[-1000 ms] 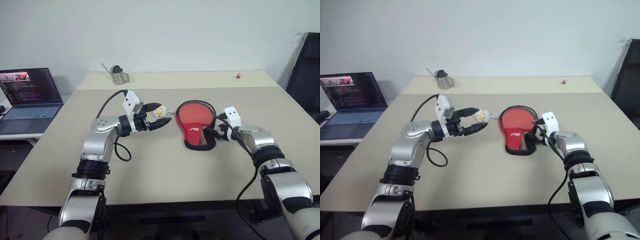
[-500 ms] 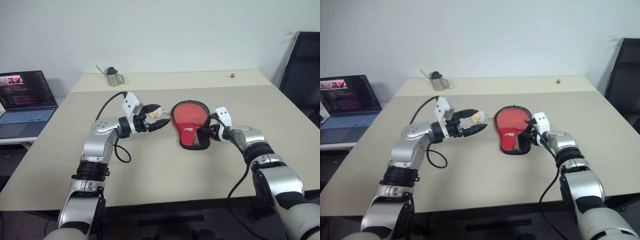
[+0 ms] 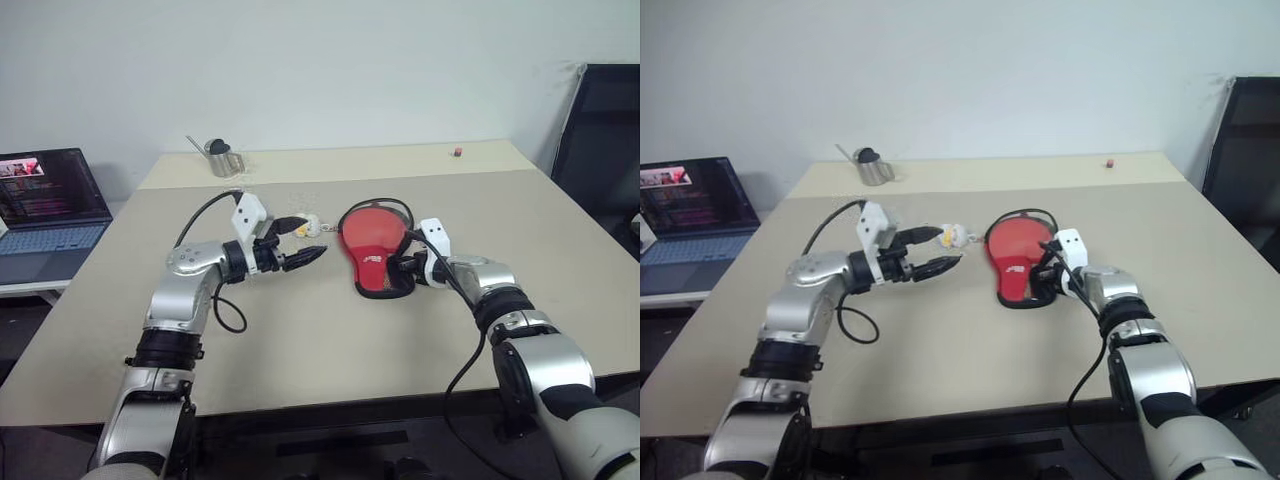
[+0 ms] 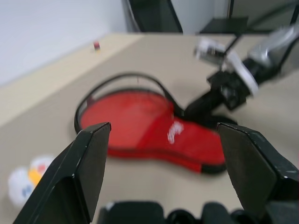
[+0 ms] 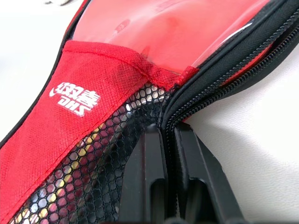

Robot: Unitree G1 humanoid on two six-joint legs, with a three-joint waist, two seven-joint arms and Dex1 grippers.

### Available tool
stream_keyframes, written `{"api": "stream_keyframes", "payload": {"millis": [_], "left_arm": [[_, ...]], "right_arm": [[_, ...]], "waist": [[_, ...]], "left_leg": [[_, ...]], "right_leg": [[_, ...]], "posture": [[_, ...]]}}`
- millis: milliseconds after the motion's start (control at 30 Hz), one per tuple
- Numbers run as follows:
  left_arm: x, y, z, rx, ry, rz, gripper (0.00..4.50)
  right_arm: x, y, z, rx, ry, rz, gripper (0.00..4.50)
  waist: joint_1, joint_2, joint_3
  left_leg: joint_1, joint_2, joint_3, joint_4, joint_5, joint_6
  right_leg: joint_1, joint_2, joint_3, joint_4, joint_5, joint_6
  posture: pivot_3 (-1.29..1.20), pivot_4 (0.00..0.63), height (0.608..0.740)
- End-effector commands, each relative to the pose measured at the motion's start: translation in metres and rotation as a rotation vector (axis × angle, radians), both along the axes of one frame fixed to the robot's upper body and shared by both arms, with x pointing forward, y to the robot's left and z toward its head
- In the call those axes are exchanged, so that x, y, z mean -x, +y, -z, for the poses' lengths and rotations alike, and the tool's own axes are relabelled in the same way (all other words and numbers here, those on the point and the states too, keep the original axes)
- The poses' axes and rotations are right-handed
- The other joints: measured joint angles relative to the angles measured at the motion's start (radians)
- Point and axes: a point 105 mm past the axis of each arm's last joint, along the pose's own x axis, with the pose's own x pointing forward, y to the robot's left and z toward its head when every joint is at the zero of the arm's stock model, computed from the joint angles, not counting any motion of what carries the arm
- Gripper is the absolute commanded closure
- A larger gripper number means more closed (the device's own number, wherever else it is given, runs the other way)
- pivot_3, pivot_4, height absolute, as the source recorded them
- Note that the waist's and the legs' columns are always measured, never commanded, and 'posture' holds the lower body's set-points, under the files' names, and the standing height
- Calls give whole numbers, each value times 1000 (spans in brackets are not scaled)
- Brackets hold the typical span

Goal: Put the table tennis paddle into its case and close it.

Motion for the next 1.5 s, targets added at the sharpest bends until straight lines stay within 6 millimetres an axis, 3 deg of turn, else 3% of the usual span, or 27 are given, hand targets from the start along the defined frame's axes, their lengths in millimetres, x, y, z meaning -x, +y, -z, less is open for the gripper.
{"api": "stream_keyframes", "payload": {"millis": [33,200,333,533,767,1100,1500], "left_arm": [[22,5,1,-42,32,81,536],[48,12,16,-95,125,149,536],[56,12,18,-98,152,165,536],[76,3,26,-99,207,230,536],[103,7,41,-157,287,290,536],[119,4,44,-167,326,333,536],[118,0,42,-170,327,343,536]], "right_arm": [[9,14,9,-61,57,-38,4470],[19,30,0,-119,66,-92,4470],[30,40,-9,-157,67,-123,4470],[60,41,-11,-170,94,-149,4470],[102,40,-8,-169,140,-177,4470],[159,41,8,-189,243,-168,4470],[181,33,18,-190,302,-119,4470]], "waist": [[0,0,0],[3,0,0],[3,0,0],[5,0,0],[11,0,0],[28,0,0],[39,0,0]], "left_leg": [[0,1,0,0,0,0],[-1,6,4,-1,-3,1],[-1,13,7,-1,-4,0],[-1,15,8,-2,-5,-1],[-1,15,8,-7,-5,-1],[-1,16,8,-12,-5,-1],[0,16,8,-13,-5,-1]], "right_leg": [[-1,1,1,0,0,0],[-2,3,2,-1,0,-1],[-4,9,3,-2,1,-4],[-5,11,4,-2,1,-5],[-6,11,4,-4,1,-6],[-7,11,3,-8,0,-7],[-5,11,2,-10,0,-7]], "posture": [[0,150,740],[0,150,740],[0,150,740],[0,150,740],[0,150,740],[0,150,740],[0,150,740]]}}
